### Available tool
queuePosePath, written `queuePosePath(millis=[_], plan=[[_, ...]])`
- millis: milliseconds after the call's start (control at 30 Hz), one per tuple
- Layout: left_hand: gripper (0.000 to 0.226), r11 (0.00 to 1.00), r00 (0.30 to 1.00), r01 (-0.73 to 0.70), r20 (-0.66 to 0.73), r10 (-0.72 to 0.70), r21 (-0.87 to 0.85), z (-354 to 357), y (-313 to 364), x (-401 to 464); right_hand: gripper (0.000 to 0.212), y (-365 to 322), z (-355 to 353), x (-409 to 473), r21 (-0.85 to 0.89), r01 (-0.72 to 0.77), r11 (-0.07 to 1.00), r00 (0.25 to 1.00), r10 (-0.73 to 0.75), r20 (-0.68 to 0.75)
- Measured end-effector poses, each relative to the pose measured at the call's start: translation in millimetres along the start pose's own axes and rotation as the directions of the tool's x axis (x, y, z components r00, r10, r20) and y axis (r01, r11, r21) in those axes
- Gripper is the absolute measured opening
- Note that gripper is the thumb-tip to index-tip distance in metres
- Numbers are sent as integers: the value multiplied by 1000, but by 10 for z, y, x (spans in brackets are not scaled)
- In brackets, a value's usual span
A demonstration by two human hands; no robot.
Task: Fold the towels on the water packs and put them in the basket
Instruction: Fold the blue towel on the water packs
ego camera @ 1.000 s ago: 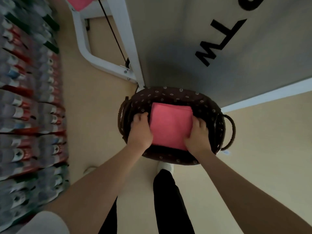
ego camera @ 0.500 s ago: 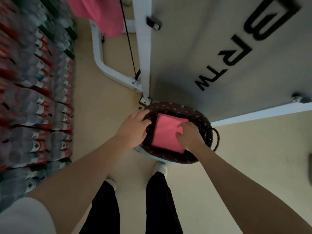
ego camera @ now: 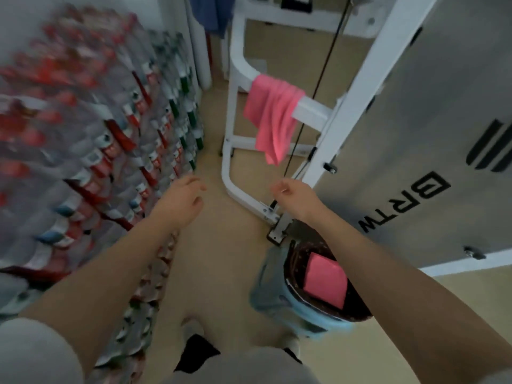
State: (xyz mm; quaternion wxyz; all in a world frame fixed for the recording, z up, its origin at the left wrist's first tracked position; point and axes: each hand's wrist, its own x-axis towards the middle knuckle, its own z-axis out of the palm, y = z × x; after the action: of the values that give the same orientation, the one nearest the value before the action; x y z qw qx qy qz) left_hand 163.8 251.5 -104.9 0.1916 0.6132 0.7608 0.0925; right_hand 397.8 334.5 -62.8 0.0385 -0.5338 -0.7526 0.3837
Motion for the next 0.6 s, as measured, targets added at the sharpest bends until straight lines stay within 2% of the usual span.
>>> queuePosePath(millis=[100, 233, 600], plan=[[33, 999, 994, -32, -107, 28, -39, -492, -264, -93, 32, -550, 148, 25, -22, 122, 992, 992, -122, -18], [33, 996, 982, -72, -179, 60, -59, -949, -597, -212, 26, -1131, 362, 122, -43, 253, 966, 967, -254, -18], [30, 989, 946, -120, -313, 88, -87, -1498, -1108, -277, 23, -1932, 482, 505, -123, 346, 930, 932, -356, -72]])
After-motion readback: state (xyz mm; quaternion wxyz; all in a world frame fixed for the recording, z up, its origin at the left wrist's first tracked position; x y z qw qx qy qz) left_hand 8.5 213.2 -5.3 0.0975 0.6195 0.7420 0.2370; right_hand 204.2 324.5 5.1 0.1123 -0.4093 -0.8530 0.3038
